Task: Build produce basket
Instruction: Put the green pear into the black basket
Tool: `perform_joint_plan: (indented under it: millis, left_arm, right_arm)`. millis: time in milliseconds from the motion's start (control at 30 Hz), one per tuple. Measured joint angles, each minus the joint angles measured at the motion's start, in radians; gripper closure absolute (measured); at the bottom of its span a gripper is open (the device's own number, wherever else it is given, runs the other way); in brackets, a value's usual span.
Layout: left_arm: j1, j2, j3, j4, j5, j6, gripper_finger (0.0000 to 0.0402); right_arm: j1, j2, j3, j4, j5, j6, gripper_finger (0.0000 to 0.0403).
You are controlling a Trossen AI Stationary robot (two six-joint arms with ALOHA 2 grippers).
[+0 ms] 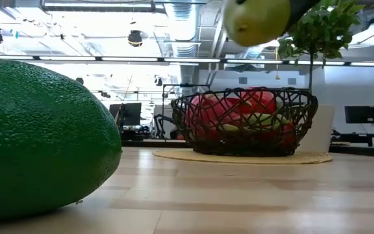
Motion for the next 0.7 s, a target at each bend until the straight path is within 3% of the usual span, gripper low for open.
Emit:
perform_joint_plan:
  millis: [300, 533, 700]
  left_arm:
    - [0.0, 0.0, 0.0, 0.0, -0.014, -0.011, 0.0077]
    - [0.0, 0.0, 0.0, -0.001, -0.019, -0.043, 0.0077]
    - [0.0, 0.0, 0.0, -0.004, -0.022, -0.062, 0.0077]
  right_arm:
    - [-0.245, -0.241, 0.0, -0.341, 0.059, -0.124, 0.0043]
    - [-0.425, -0.249, -0.002, -0.442, 0.026, -0.399, 0.0043]
    - [-0.504, -0.242, -0.088, -0.441, -0.018, -0.547, 0.0042]
